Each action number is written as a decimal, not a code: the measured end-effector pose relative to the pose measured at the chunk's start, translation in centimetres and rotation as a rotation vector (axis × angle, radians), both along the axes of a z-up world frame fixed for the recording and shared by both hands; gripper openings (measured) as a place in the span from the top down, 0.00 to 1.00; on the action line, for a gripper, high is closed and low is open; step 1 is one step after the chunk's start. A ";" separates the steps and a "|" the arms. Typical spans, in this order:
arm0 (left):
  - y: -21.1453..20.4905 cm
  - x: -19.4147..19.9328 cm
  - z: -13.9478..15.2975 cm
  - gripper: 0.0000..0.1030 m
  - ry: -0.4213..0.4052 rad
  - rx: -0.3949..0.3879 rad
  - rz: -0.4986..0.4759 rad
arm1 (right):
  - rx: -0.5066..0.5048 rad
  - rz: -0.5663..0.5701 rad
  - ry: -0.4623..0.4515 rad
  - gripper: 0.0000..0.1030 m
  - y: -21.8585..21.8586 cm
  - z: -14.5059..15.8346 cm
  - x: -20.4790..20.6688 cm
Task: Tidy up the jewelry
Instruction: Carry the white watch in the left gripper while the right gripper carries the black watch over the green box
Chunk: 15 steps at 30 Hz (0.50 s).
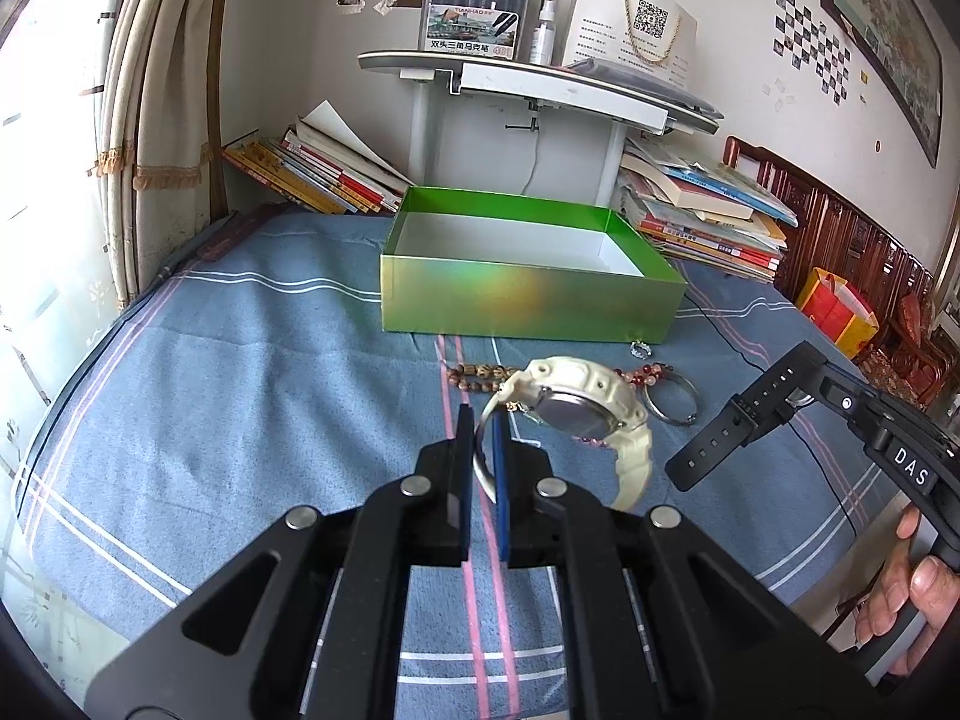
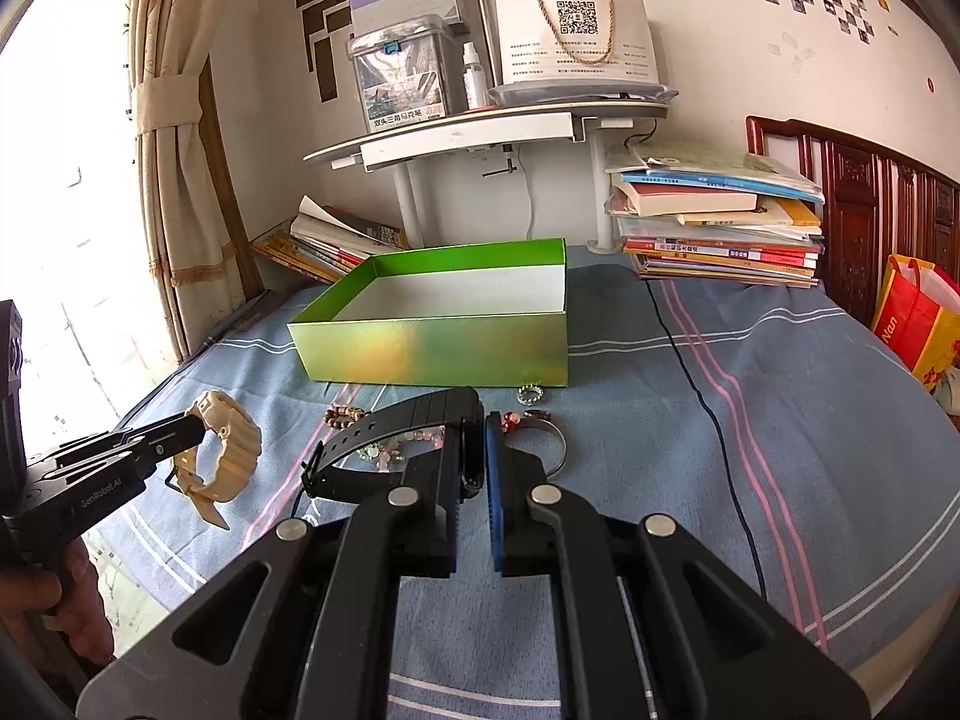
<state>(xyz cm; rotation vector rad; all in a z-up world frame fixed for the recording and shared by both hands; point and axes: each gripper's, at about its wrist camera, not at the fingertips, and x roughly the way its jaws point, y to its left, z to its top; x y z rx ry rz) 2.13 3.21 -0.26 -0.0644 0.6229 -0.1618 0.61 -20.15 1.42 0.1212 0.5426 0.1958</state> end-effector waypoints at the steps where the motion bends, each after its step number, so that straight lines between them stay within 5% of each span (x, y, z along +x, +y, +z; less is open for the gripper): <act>1: 0.0 0.0 0.0 0.94 0.001 0.001 -0.001 | 0.000 -0.002 -0.001 0.92 0.0 0.0 0.0; 15: -0.2 0.1 0.0 0.94 0.006 0.007 -0.008 | 0.002 -0.002 0.002 0.92 -0.1 0.1 -0.1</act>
